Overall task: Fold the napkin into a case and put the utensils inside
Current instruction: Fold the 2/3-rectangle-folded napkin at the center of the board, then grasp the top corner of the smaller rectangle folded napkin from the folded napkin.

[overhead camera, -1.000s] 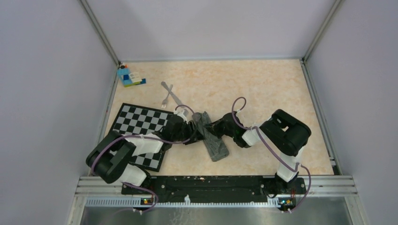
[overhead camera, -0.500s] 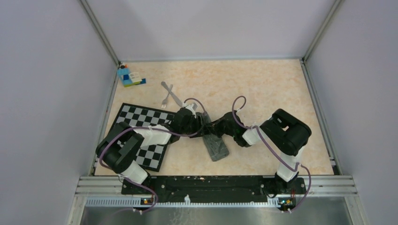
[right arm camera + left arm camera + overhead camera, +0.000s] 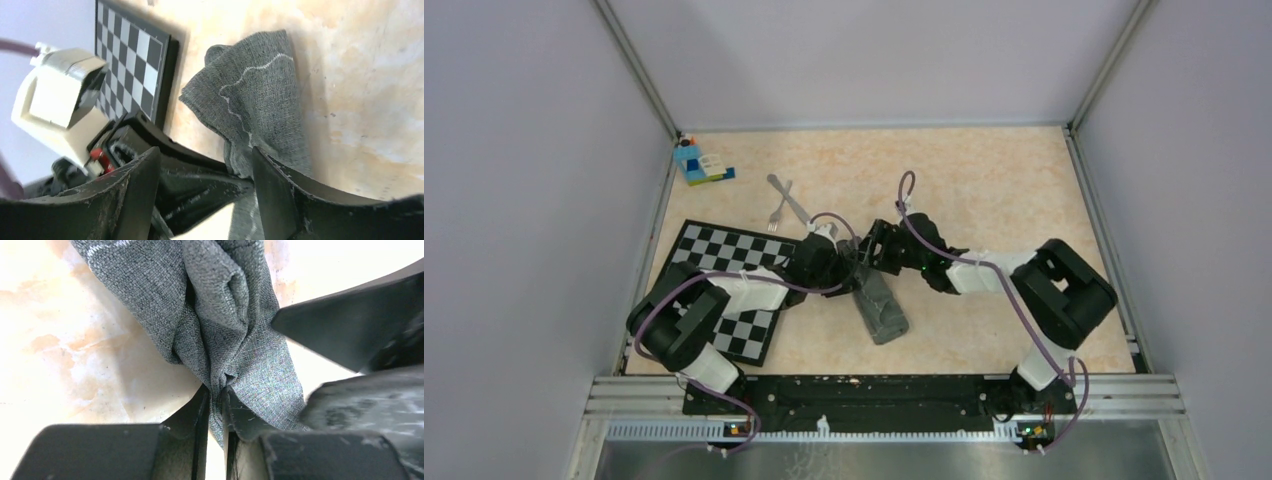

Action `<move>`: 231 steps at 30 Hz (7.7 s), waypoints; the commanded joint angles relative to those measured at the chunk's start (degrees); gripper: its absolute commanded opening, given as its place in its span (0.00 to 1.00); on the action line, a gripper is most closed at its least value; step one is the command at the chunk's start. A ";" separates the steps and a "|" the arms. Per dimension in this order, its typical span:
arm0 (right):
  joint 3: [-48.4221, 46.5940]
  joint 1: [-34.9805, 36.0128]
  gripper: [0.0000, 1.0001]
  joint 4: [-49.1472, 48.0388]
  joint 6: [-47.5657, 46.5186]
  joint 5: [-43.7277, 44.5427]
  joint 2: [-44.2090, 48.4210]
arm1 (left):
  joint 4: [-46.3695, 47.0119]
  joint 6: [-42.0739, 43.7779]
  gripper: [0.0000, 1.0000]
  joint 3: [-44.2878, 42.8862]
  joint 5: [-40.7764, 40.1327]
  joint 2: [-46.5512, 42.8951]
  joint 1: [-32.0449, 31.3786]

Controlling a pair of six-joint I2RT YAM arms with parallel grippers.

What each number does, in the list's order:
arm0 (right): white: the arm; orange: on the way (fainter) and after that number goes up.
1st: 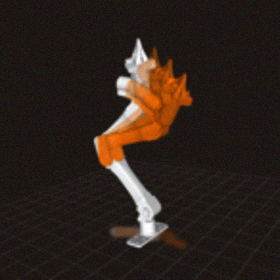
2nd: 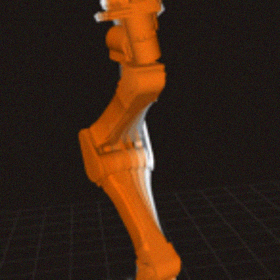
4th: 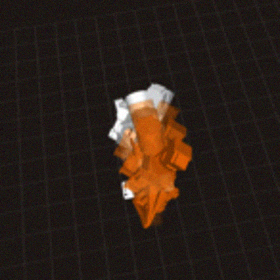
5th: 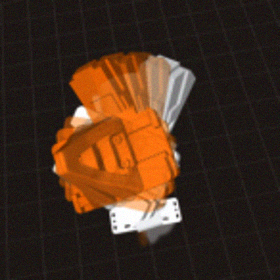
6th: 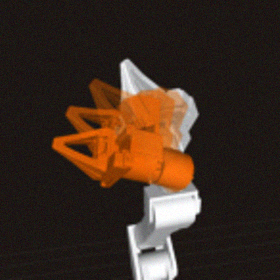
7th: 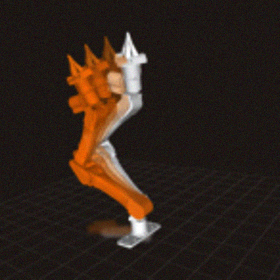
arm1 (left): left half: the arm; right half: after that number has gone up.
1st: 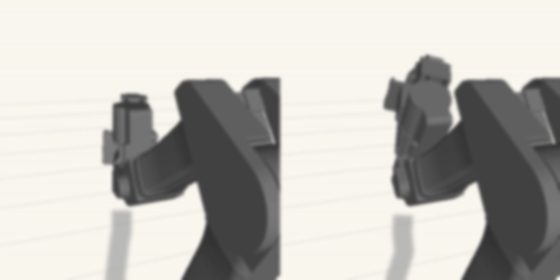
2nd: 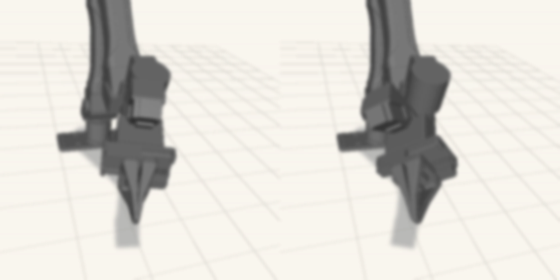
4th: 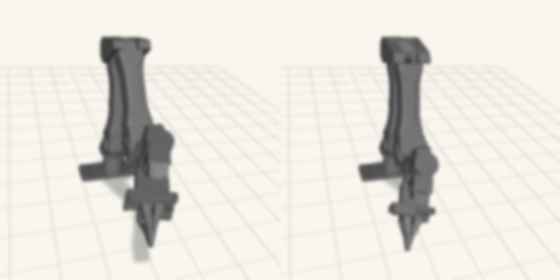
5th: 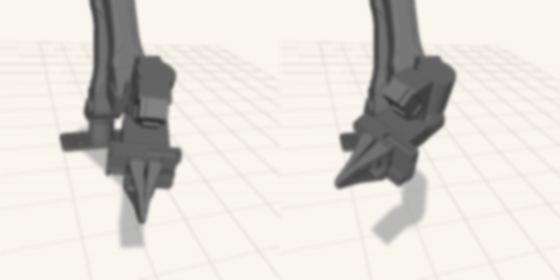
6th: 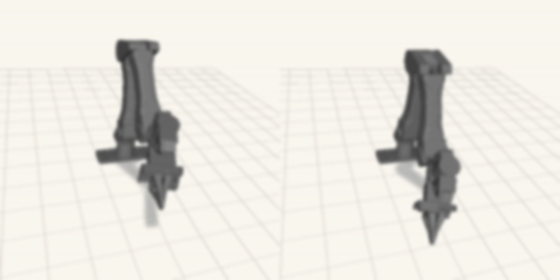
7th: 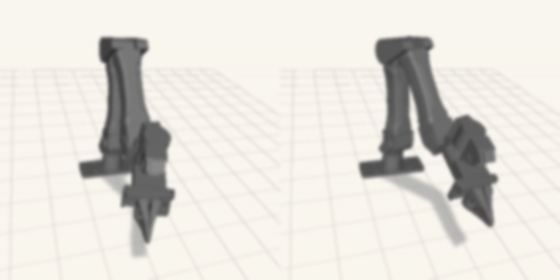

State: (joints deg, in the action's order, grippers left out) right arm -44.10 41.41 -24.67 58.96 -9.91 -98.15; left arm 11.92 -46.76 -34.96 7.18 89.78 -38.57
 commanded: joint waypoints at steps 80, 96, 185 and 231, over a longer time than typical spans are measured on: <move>-9.77 3.15 0.00 6.17 -26.04 4.61 -0.33 | -17.31 19.12 0.34 -14.82 -21.90 -2.72 -0.49; -8.96 3.13 0.00 4.99 -25.42 3.55 0.20 | -20.54 23.78 0.34 -21.55 -36.28 6.90 -8.41; -27.02 7.02 0.00 34.24 -14.18 2.26 -13.44 | 10.77 17.47 0.00 6.39 -21.91 -18.25 -2.07; -24.41 5.99 0.35 22.53 -21.22 -12.60 -11.41 | -12.50 -4.60 0.52 12.93 -7.71 -31.81 11.43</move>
State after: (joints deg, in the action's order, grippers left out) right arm -69.21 46.87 -3.11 40.60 -21.91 -115.18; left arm 0.16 -47.92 -24.08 -2.31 58.85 -28.64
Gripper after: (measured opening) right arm 0.337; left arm 0.543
